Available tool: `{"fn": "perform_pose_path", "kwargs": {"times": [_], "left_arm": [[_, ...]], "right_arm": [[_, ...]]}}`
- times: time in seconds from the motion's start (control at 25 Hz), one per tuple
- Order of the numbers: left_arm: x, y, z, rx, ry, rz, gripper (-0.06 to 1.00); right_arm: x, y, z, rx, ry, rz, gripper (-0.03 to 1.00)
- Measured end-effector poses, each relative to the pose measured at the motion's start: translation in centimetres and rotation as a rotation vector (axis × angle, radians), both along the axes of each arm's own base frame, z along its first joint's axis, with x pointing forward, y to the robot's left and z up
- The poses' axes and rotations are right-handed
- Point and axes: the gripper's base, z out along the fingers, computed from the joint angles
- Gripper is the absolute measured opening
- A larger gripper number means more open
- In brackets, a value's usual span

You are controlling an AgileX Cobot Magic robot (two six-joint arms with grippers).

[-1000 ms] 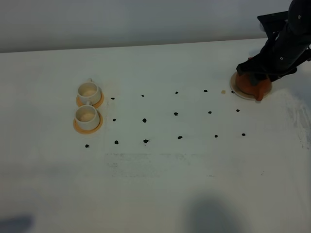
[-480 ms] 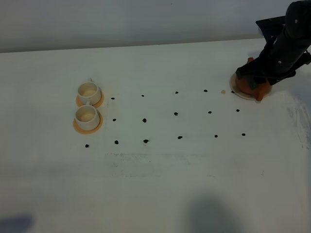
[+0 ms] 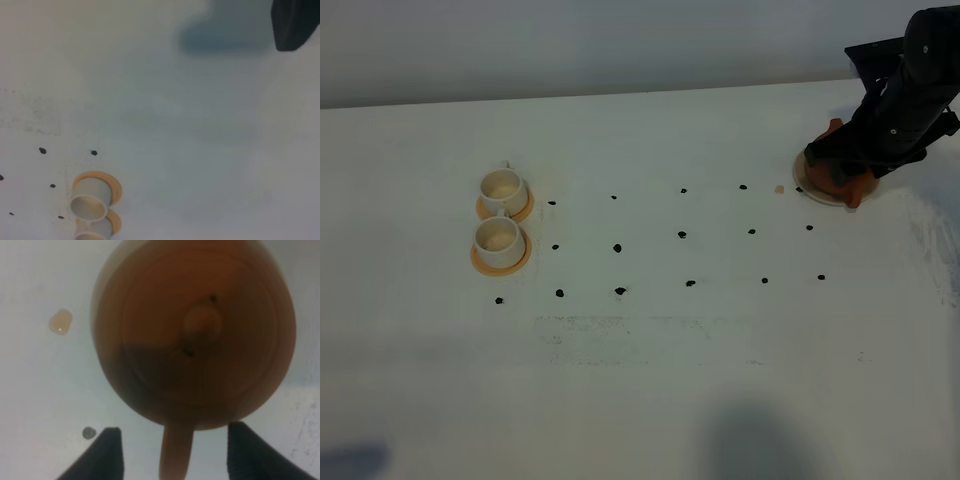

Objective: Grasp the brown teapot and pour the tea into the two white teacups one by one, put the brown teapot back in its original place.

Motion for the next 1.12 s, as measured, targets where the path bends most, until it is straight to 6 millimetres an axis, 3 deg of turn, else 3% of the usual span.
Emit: {"fn": "perform_pose_path", "kwargs": {"times": [1.12], "left_arm": [[0.00,0.00,0.00,0.000,0.000,0.000,0.32]], "right_arm": [[-0.11,-0.02,-0.39,-0.003,0.025,0.001,0.43]]}}
